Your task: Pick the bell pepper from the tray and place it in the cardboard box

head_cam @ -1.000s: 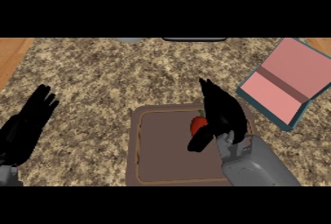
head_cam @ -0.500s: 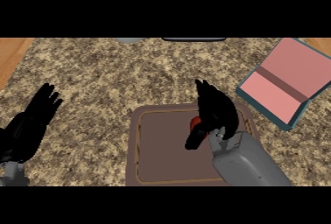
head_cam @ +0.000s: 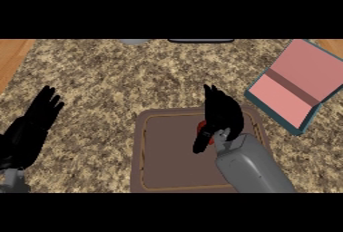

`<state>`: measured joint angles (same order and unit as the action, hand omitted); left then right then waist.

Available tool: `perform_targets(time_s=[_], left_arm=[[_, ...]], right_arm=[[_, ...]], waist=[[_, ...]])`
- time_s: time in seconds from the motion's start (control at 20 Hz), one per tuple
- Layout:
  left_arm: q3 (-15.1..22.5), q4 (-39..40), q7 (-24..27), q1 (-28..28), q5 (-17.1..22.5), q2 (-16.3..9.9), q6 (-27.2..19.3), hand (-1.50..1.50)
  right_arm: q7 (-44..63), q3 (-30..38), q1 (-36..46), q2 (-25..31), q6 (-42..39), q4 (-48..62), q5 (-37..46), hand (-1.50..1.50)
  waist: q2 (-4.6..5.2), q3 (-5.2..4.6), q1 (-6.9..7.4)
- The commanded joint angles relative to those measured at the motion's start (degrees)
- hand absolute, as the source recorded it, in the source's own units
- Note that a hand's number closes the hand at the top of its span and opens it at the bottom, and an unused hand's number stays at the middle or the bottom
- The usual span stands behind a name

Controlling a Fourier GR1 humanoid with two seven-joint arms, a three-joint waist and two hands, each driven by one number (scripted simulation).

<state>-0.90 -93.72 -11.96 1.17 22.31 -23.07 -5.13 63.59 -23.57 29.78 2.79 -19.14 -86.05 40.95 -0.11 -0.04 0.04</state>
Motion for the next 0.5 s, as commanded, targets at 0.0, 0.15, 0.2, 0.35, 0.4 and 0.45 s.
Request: perform_targets(time_s=[0.0,0.15,0.2,0.35,0.4,0.45], left_arm=[[-1.1,-0.3,-0.2,-0.9,-0.3,-0.4,0.7,0.0],[0.0,-1.2,0.1,-2.0,-1.0,0.8,1.0,0.0],[-1.0,1.7,2.4,-1.3,-1.5,1.6,1.2,0.0],[-2.2,0.4,1.2,-0.5,-0.4,0.8,2.4,0.0],[-2.6,0.1,0.4,-1.5,0.6,-0.3,4.3,0.0],[-2.4,2.1,2.8,-1.8,-0.8,0.7,4.3,0.0]], right_arm=[[7.5,-0.5,-0.7,-2.1,-3.2,2.7,1.8,-1.5],[9.8,-1.8,-1.1,-2.7,-3.8,1.7,2.4,-1.5],[9.8,1.2,1.5,-2.7,-4.8,1.4,1.0,-1.5],[8.1,0.2,-3.2,-2.7,-5.0,0.0,2.7,-1.5],[5.4,2.3,2.3,-2.7,-3.5,8.4,2.2,-1.5],[6.7,-2.0,-1.9,-2.7,-1.7,5.8,2.1,-1.5]], waist=[[0.05,0.01,0.21],[-0.06,0.01,0.22],[0.04,0.0,0.11],[-0.02,0.01,-0.13],[0.16,0.01,0.62],[0.1,0.01,0.32]])
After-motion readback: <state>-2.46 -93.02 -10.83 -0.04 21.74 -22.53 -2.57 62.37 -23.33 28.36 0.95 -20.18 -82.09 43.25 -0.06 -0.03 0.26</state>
